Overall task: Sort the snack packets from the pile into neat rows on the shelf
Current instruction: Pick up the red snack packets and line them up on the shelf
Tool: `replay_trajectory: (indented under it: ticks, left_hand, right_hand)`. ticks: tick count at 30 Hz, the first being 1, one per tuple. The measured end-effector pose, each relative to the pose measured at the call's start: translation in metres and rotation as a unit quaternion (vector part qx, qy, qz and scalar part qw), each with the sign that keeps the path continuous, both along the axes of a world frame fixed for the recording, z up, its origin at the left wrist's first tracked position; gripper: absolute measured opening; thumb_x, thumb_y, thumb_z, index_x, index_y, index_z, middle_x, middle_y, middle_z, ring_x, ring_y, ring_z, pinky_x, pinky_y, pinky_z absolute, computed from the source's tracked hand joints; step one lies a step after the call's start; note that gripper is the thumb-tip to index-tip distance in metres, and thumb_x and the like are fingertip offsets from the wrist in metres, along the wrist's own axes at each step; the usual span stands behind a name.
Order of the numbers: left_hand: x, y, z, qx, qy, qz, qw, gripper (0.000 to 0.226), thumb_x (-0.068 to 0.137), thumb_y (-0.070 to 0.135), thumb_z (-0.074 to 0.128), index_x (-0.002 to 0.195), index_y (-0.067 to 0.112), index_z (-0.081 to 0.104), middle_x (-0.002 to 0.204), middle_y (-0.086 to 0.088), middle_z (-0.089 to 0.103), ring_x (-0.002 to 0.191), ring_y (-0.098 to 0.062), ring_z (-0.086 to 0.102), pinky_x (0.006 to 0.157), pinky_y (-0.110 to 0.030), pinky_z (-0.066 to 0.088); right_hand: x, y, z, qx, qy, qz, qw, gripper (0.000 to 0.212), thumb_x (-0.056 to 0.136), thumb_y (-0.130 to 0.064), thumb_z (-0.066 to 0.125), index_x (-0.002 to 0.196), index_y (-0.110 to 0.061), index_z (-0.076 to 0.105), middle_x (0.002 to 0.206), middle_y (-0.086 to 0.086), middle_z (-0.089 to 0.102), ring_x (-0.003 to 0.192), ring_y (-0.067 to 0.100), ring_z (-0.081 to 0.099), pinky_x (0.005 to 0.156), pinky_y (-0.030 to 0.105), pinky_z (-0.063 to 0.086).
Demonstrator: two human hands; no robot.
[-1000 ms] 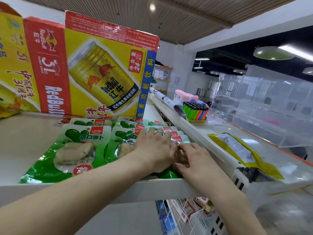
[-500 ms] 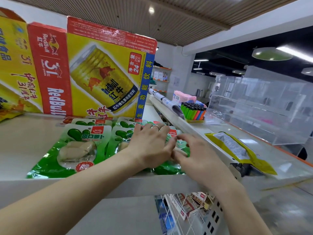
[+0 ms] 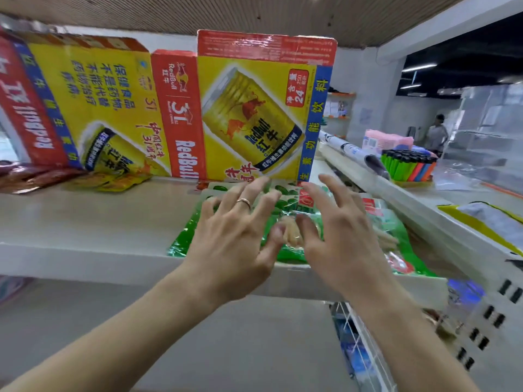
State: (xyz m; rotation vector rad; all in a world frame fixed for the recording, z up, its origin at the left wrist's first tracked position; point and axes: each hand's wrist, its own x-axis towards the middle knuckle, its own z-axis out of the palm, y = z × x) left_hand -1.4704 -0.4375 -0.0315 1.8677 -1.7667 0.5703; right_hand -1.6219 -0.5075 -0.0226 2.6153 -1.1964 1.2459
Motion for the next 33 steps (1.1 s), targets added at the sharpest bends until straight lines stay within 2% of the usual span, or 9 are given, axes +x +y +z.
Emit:
replay_trajectory:
  ticks: [3, 9, 14, 20, 23, 29, 33]
  left_hand:
    - [0.024, 0.025, -0.006, -0.008, -0.004, 0.026, 1.0, 0.056, 0.093, 0.053, 0.027, 0.141, 0.029, 0.04, 0.157, 0.004, 0.032, 0.143, -0.021, 0.029, 0.104, -0.044, 0.029]
    - [0.08, 0.085, -0.01, -0.01, 0.001, 0.072, 0.997, 0.057, 0.095, 0.055, 0.025, 0.146, 0.032, 0.035, 0.16, 0.006, 0.024, 0.147, -0.02, 0.019, 0.11, -0.043, 0.022]
    - [0.14, 0.152, -0.011, -0.006, 0.019, 0.12, 0.993, 0.059, 0.095, 0.056, 0.021, 0.149, 0.035, 0.029, 0.162, 0.008, 0.017, 0.148, -0.018, 0.015, 0.112, -0.044, 0.02]
    - [0.221, 0.243, -0.014, -0.006, 0.038, 0.178, 0.983, 0.06, 0.094, 0.058, 0.02, 0.149, 0.037, 0.028, 0.162, 0.008, 0.017, 0.149, -0.016, 0.013, 0.116, -0.043, 0.02]
    - [0.262, 0.287, -0.02, -0.013, 0.043, 0.204, 0.978, 0.058, 0.095, 0.058, 0.023, 0.149, 0.037, 0.028, 0.162, 0.009, 0.019, 0.149, -0.016, 0.016, 0.116, -0.045, 0.021]
    - [0.337, 0.371, -0.03, -0.016, 0.048, 0.25, 0.967, 0.059, 0.094, 0.055, 0.023, 0.148, 0.035, 0.03, 0.162, 0.009, 0.018, 0.149, -0.015, 0.013, 0.118, -0.046, 0.019]
    - [0.376, 0.419, -0.029, -0.011, 0.046, 0.279, 0.959, 0.06, 0.093, 0.056, 0.02, 0.149, 0.037, 0.028, 0.162, 0.011, 0.015, 0.148, -0.013, 0.012, 0.119, -0.044, 0.016]
  right_hand:
    - [0.027, 0.015, -0.004, 0.001, 0.007, 0.035, 0.999, 0.051, 0.093, -0.035, 0.057, 0.142, -0.022, 0.049, 0.152, 0.002, 0.037, 0.139, 0.023, 0.031, 0.112, 0.045, 0.033]
    - [0.089, 0.061, -0.004, -0.023, 0.017, 0.089, 0.996, 0.057, 0.09, -0.046, 0.047, 0.141, -0.022, 0.05, 0.153, 0.004, 0.039, 0.141, 0.024, 0.032, 0.112, 0.047, 0.034]
    - [0.157, 0.11, -0.008, -0.039, 0.022, 0.156, 0.987, 0.058, 0.09, -0.045, 0.051, 0.142, -0.021, 0.048, 0.154, 0.005, 0.037, 0.143, 0.024, 0.031, 0.113, 0.047, 0.032]
    - [0.255, 0.177, -0.013, -0.052, 0.023, 0.217, 0.974, 0.054, 0.092, -0.04, 0.057, 0.142, -0.021, 0.048, 0.154, 0.004, 0.037, 0.143, 0.023, 0.031, 0.112, 0.046, 0.032]
    - [0.306, 0.214, -0.015, -0.052, 0.017, 0.246, 0.968, 0.055, 0.091, -0.039, 0.054, 0.142, -0.02, 0.048, 0.153, 0.004, 0.039, 0.142, 0.023, 0.032, 0.112, 0.046, 0.032]
    - [0.391, 0.285, -0.028, -0.039, 0.026, 0.29, 0.956, 0.053, 0.093, -0.04, 0.05, 0.142, -0.021, 0.047, 0.154, 0.005, 0.038, 0.143, 0.022, 0.031, 0.114, 0.043, 0.027]
    - [0.439, 0.326, -0.032, -0.014, 0.042, 0.316, 0.948, 0.051, 0.096, -0.038, 0.053, 0.145, -0.026, 0.041, 0.158, -0.001, 0.029, 0.146, 0.016, 0.021, 0.117, 0.038, 0.018]
